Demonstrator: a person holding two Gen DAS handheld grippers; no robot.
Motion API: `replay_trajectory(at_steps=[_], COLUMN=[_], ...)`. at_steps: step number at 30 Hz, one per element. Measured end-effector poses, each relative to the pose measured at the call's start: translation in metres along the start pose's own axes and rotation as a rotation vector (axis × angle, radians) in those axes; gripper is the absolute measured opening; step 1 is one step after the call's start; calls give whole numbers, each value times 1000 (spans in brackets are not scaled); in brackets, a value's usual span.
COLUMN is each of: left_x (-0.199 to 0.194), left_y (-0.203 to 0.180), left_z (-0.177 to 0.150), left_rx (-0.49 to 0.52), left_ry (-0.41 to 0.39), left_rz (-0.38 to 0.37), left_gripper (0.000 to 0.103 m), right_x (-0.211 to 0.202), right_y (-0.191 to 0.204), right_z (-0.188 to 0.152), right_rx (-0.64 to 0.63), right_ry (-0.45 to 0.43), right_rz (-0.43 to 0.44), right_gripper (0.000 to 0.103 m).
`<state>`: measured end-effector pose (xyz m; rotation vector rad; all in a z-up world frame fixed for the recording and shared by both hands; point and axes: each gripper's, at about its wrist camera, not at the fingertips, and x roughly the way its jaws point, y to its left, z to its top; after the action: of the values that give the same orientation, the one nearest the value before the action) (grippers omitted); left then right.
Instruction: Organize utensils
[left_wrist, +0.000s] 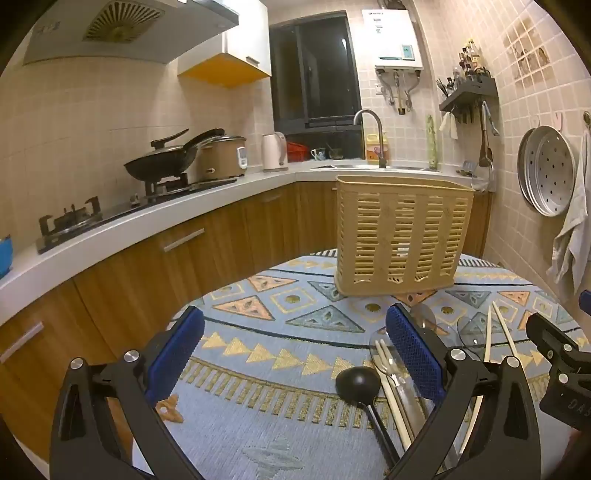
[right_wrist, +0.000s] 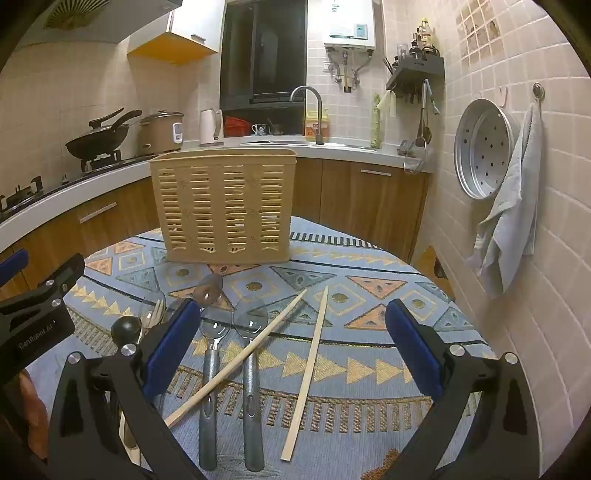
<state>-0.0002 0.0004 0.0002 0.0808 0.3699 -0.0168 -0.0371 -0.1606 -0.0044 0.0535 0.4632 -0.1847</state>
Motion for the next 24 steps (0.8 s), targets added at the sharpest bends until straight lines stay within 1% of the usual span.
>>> replay_trajectory(at_steps=[8, 9, 10, 12, 24], left_x=[6, -3, -5, -6, -1], left_y=[6, 5, 3, 3, 1], left_z=[2, 5, 2, 2, 0], left_rx=[-2, -7, -3, -7, -10], left_ry=[15, 11, 0, 1, 9], left_rz=[-13, -14, -10, -11, -25], left_gripper=[96, 96, 96, 96, 96], right_x=[1, 2, 3, 1, -1], right_y=[1, -1, -3, 1, 1], right_z=[0, 0, 1, -1, 0], right_rx=[0, 1, 2, -7, -6], right_ry=[8, 7, 7, 6, -2], right_rz=[-2, -2, -1, -5, 2], right_gripper=[96, 96, 96, 96, 96])
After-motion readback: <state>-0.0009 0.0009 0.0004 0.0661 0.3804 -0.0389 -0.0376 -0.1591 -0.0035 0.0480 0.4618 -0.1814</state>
